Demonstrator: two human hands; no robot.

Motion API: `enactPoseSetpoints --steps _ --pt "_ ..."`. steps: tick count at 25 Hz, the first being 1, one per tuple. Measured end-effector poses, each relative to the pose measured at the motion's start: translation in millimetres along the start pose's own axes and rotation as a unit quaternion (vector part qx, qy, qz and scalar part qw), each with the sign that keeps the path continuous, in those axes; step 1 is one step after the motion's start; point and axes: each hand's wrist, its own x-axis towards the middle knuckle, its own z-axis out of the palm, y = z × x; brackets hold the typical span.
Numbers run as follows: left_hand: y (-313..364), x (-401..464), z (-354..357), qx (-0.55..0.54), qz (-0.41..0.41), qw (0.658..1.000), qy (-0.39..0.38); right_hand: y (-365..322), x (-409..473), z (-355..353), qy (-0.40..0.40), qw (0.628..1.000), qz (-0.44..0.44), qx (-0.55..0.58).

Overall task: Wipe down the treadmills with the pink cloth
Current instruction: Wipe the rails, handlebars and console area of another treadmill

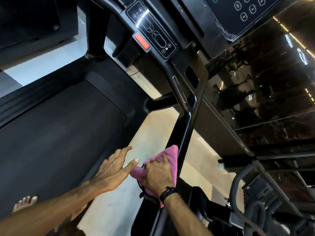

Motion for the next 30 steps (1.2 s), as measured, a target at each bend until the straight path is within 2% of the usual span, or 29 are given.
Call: enactPoseSetpoints --steps 2,4,7,10,11,14,16,18,19,21,22,24,27,29,30 --pt "-2 5 1 -0.007 -0.009 1.0 0.01 1 6 -13 -0.063 0.996 0.033 -0.051" --pt "0 10 1 -0.009 -0.016 1.0 0.013 6 16 -23 -0.132 0.988 0.015 -0.082" --pt "9 17 1 -0.014 -0.011 1.0 0.025 11 37 -24 -0.187 0.976 0.019 -0.114" --pt "6 22 -1 -0.038 -0.027 0.998 0.036 -12 16 -31 -0.217 0.953 0.008 -0.213" --pt "4 22 -1 -0.044 -0.034 0.998 0.035 -24 -2 -36 -0.216 0.952 -0.018 -0.215" --pt "-5 24 4 -0.049 -0.047 0.997 0.03 -42 -41 -43 -0.265 0.951 -0.101 -0.126" --pt "-10 29 6 -0.047 -0.052 0.997 0.037 -21 -21 -46 -0.231 0.96 -0.085 -0.133" --pt "-11 33 8 -0.048 -0.06 0.996 0.041 14 19 -40 -0.142 0.975 -0.046 -0.163" --pt "-11 35 11 -0.051 -0.062 0.996 0.042 32 41 -40 -0.123 0.978 -0.022 -0.165" --pt "-11 38 17 -0.06 -0.065 0.995 0.039 56 76 -37 -0.151 0.973 0.034 -0.17" --pt "-10 39 20 -0.063 -0.068 0.995 0.039 56 84 -35 -0.168 0.97 0.032 -0.174" --pt "-9 43 23 -0.063 -0.075 0.994 0.038 37 75 -32 -0.201 0.962 -0.008 -0.184" --pt "-4 54 22 -0.041 -0.082 0.995 0.038 13 24 -36 -0.232 0.962 -0.125 -0.071" --pt "4 64 25 -0.017 -0.08 0.996 0.033 34 12 -47 -0.231 0.961 -0.148 0.029" --pt "8 68 28 -0.01 -0.082 0.996 0.033 50 18 -49 -0.208 0.967 -0.146 0.036"
